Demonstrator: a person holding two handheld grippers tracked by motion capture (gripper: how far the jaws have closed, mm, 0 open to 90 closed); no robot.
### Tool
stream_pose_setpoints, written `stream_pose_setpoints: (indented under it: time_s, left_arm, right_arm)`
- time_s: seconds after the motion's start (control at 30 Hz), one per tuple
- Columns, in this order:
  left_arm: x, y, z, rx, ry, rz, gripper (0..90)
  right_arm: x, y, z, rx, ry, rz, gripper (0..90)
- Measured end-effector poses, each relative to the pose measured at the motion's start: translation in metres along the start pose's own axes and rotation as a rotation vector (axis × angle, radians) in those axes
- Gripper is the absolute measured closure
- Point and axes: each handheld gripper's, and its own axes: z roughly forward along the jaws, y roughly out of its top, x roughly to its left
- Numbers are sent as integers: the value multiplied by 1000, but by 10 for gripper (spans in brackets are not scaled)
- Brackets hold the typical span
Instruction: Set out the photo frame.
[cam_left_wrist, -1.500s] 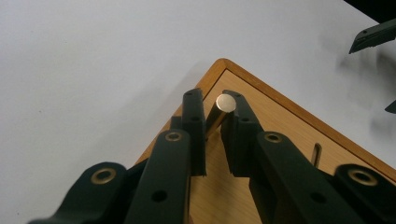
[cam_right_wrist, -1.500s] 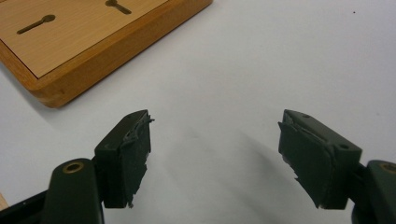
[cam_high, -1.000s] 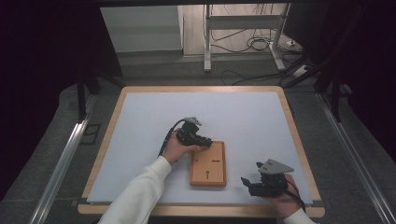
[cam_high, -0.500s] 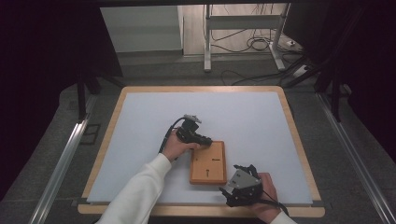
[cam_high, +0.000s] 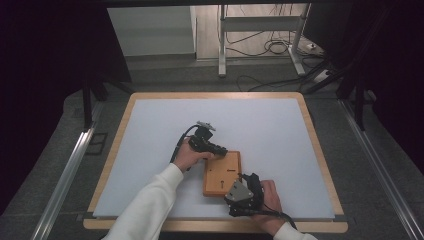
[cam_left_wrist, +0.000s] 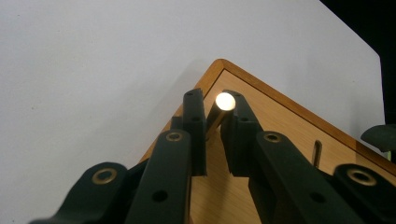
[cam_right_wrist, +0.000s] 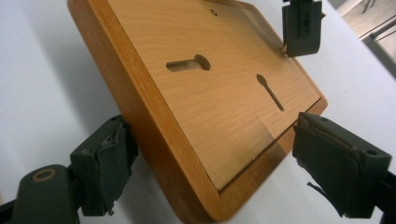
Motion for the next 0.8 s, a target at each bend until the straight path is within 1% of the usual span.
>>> stream_pose_setpoints:
  time_s: [0.07,0.17,0.27,0.33,0.4,0.5,0.57,0.63,0.67,0.8]
  left_arm:
    - [-1,0,0,-4,12,9,812]
    - [-2,0,0,-6,27,20,823]
    - [-3,0,0,-8,46,31,834]
    - [-4,1,1,-14,55,30,840]
    - [-5,1,1,-17,68,41,841]
    - [-5,1,1,-27,84,45,842]
    - [-5,0,1,-34,87,42,840]
    - [-4,0,1,-37,89,41,837]
    - [-4,0,1,-38,91,40,835]
    - [-5,0,1,-43,99,49,817]
  right_arm:
    - [2,2,1,-6,-19,-18,161]
    - [4,6,0,-15,-44,-63,206]
    - [3,10,-3,-24,-55,-76,244]
    - [1,12,-6,-37,-57,-80,273]
    - [-2,15,-9,-49,-66,-79,311]
    - [-6,18,-13,-54,-68,-80,349]
    - [-9,19,-14,-61,-65,-82,403]
    - [-11,20,-15,-61,-56,-76,419]
    - [-12,21,-16,-58,-55,-82,424]
    - [-15,23,-18,-66,-63,-86,448]
